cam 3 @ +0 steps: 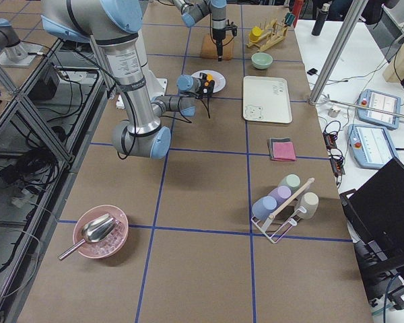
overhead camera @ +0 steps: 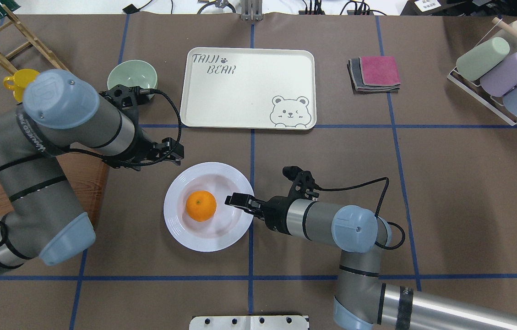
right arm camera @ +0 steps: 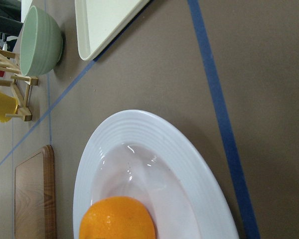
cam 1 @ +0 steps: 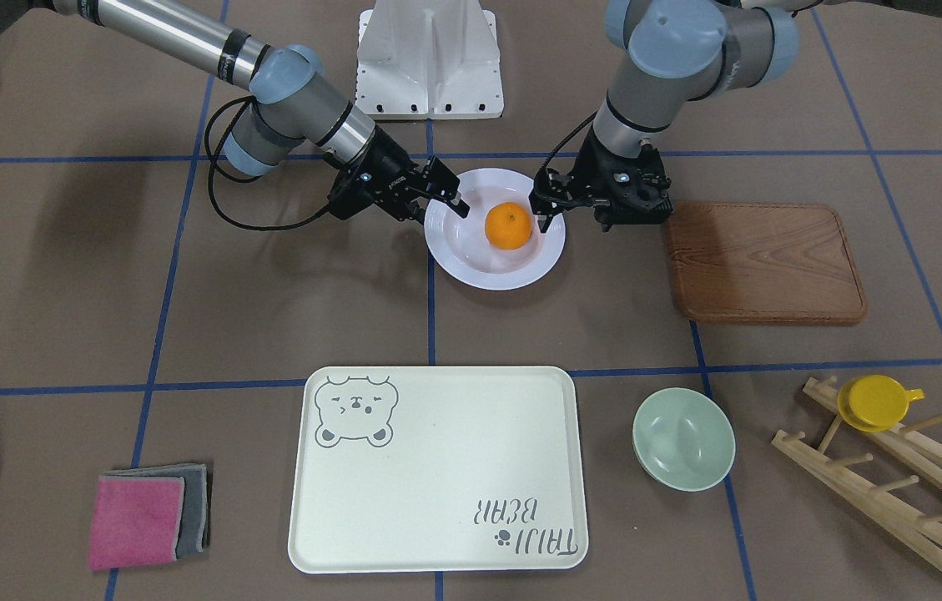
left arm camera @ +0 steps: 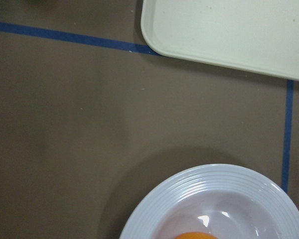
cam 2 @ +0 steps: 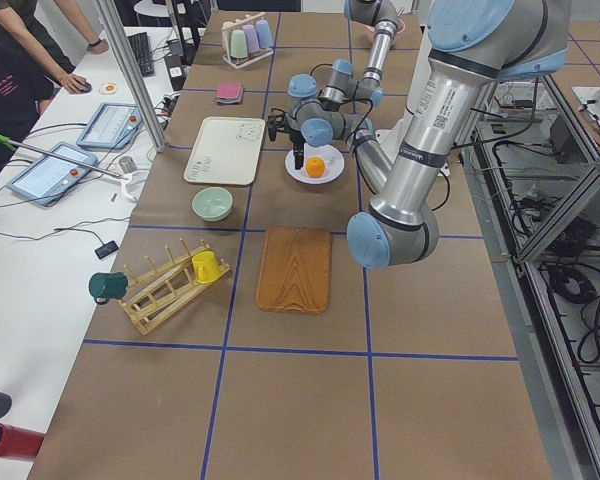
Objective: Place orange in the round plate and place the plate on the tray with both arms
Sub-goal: 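Withdraw the left arm away while the right gripper drags the plate toward the tray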
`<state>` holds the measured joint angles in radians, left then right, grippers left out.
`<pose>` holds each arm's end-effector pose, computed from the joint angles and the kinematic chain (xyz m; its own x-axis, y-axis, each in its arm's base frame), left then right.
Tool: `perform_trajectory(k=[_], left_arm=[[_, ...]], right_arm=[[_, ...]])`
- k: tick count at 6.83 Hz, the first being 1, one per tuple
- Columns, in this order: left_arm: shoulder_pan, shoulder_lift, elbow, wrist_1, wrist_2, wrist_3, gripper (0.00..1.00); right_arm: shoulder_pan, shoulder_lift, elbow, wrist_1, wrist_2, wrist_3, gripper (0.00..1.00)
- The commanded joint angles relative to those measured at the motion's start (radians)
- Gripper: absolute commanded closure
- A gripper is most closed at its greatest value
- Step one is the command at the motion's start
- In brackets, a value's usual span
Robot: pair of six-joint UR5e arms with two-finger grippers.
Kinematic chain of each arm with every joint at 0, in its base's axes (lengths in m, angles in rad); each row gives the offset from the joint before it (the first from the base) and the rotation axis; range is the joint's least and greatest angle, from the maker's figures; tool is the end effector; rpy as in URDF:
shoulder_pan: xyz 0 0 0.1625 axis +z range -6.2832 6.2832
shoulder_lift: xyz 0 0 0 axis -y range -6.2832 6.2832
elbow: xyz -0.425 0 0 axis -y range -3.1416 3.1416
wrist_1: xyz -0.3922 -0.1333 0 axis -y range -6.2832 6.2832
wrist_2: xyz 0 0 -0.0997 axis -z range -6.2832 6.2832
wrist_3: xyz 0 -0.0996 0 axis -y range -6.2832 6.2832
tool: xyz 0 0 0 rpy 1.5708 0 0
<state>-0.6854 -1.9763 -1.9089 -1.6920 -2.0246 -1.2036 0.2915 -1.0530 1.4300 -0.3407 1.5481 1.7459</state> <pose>0.3993 -0.4423 0.2697 0.5803 -0.0577 -0.8124 0.1096 0.9939 0.0077 -0.6036 -0.3227 0.2842 -0.0881 0.1554 0.9839 -0.2983 0.9383 -0.1749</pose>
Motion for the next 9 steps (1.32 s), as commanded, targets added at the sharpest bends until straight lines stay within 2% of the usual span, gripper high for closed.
perform_trajectory(k=[1,3,5,7,9], left_arm=[[-0.142,0.106,-0.033,0.002,-0.083,0.205,0.02],[-0.227,0.154,-0.032,0.0,-0.092,0.361,0.03],[-0.267,0.171,-0.032,0.0,-0.094,0.397,0.03],[-0.369,0.233,-0.019,0.003,-0.091,0.624,0.03],[-0.43,0.24,0.028,-0.003,-0.095,0.72,0.03]], right_arm=[[0.014,0.002,0.032,0.005,0.0,0.013,1.0],[0.026,0.028,0.046,0.003,-0.002,0.049,1.0],[0.026,0.05,0.046,0.005,-0.005,0.064,1.0],[0.023,0.112,0.035,0.003,-0.069,0.125,1.0],[0.064,0.126,0.032,0.044,-0.121,0.191,1.0]])
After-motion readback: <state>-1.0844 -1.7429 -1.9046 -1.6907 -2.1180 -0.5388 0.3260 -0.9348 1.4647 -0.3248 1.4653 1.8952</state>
